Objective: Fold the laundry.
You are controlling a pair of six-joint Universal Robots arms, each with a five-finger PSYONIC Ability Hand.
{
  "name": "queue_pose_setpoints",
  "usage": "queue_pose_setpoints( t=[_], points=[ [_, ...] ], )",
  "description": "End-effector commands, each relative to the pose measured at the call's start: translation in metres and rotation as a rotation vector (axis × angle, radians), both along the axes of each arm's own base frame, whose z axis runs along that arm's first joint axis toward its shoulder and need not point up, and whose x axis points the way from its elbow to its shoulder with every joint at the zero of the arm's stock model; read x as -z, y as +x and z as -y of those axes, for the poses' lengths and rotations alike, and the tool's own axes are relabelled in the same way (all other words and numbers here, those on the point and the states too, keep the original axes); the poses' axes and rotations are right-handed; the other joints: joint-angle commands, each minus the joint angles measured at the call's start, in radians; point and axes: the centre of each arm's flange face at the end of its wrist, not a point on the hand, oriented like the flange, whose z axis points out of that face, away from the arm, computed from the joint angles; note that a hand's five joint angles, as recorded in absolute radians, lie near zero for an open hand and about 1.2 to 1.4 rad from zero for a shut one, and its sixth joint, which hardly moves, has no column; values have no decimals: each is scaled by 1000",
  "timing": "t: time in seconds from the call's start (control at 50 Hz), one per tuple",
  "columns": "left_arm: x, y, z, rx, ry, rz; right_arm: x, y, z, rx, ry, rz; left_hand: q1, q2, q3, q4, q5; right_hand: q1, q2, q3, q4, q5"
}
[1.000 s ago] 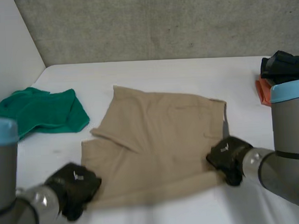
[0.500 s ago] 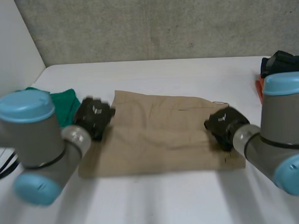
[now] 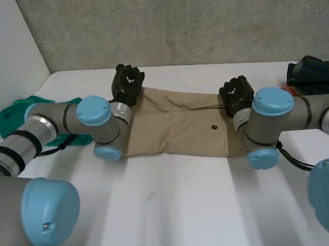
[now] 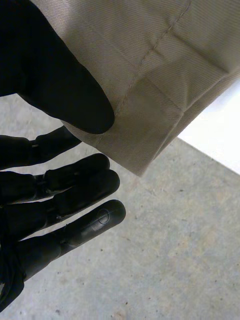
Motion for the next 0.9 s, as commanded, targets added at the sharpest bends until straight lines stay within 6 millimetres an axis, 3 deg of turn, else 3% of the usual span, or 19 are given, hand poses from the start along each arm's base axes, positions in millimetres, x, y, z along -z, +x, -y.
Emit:
queue_pose_setpoints(
  t=[0.02,0.06,0.12,0.14,0.2,0.22,0.28,0.32,0.38,0.5,0.6,0.74,0.9],
  points=[
    [11,-2,7,8,-24,-7,17,5,16,11,-28,4,-222,-272,-267,-275,-245,-823,-988,-990,-995,-960],
    [13,-3,4,20,-18,-3,6,4,20,26,-55,46,-937,-987,-982,-990,-960,-843,-1008,-1010,-1015,-979],
    [-6,-5,2,19,-54,-28,-15,2,21,35,-80,135,-956,-1005,-1000,-1009,-978,-843,-1008,-1010,-1015,-979],
    [-21,-4,-1,17,-75,-44,-33,-2,19,40,-84,203,-965,-1014,-1009,-1018,-987,-843,-1008,-1010,-1015,-979],
    [-39,-2,-9,23,-85,-58,-59,-10,15,34,-77,293,-968,-1017,-1012,-1021,-990,-843,-1008,-1010,-1015,-979],
    [-53,2,-16,28,-87,-75,-76,-17,10,37,-69,329,-968,-1017,-1012,-1021,-990,-843,-1008,-1010,-1015,-979],
    [-73,7,-26,34,-87,-104,-100,-33,-6,40,-1,341,-968,-1017,-1012,-1021,-990,-843,-1008,-1010,-1015,-979],
    [-88,14,-40,41,-65,-126,-105,-38,-17,38,54,329,-965,-1014,-1009,-1018,-987,-843,-1008,-1010,-1015,-979],
    [-95,24,-58,50,-13,-136,-112,-47,-41,46,165,300,-950,-1000,-995,-1003,-973,-842,-1007,-1009,-1014,-978],
    [-88,41,-93,65,128,-128,-90,-69,-73,102,410,264,-944,-994,-989,-997,-967,-675,-839,-841,-847,-811],
    [-69,54,-118,70,290,-145,-63,-70,-89,63,515,292,-944,-994,-989,-997,-967,-610,-775,-777,-782,-746],
    [-47,60,-131,65,380,-140,-28,-67,-82,33,514,304,-939,-988,-983,-991,-961,-572,-736,-738,-744,-708],
    [-42,62,-133,62,397,-133,-1,-63,-66,25,468,301,-939,-988,-983,-991,-961,-475,-640,-642,-647,-611]
  ],
)
